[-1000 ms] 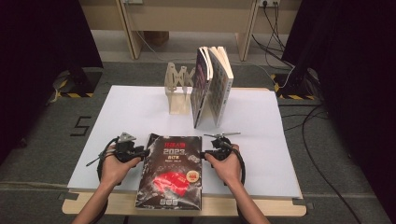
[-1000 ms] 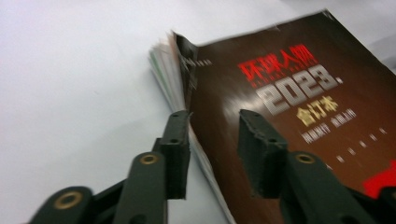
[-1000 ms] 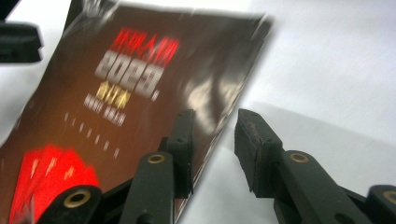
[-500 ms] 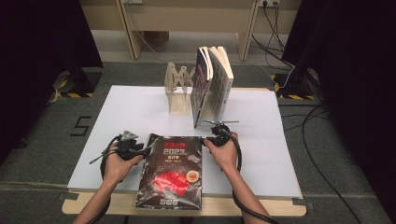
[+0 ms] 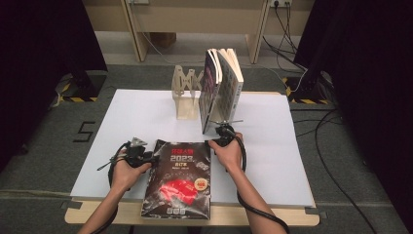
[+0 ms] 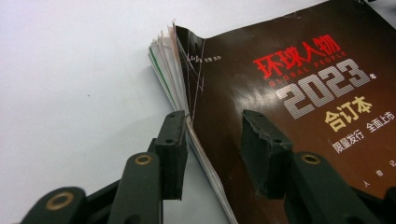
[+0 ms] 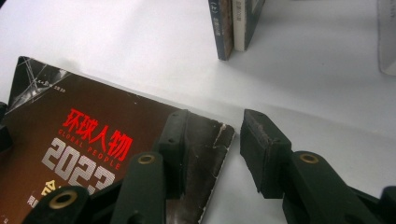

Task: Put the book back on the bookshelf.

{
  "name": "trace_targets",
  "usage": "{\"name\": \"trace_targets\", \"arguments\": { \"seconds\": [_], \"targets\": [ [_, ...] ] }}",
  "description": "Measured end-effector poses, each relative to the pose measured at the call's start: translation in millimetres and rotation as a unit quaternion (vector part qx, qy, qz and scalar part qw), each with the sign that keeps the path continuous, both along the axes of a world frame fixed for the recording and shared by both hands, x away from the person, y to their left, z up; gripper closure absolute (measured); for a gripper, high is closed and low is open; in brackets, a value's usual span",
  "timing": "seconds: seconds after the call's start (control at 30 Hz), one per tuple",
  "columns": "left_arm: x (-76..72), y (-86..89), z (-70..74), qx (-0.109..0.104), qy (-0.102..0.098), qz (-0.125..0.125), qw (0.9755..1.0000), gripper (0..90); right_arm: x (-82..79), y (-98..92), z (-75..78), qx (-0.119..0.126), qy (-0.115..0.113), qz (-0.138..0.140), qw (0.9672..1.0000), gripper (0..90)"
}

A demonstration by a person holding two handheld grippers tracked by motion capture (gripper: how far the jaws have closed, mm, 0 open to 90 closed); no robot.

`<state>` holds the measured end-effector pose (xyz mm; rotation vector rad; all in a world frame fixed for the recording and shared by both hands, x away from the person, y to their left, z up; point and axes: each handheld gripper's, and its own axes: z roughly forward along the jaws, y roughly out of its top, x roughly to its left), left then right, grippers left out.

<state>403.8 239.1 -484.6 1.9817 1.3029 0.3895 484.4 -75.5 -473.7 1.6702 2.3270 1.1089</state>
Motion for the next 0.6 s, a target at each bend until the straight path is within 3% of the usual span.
{"name": "trace_targets", "arguments": {
  "seconds": [0.23, 0.6],
  "targets": [
    [-0.1, 0.6, -2.1, -0.002, 0.003, 0.002, 1.0000, 60.0, 2.9, 4.3, -3.6, -0.001, 0.015, -0.002, 0.9999, 60.9],
    [0.1, 1.0, -3.8, -0.007, 0.006, 0.005, 0.9999, 60.4, 5.1, 5.0, -6.9, 0.011, 0.012, -0.002, 0.9999, 60.7]
  ]
}}
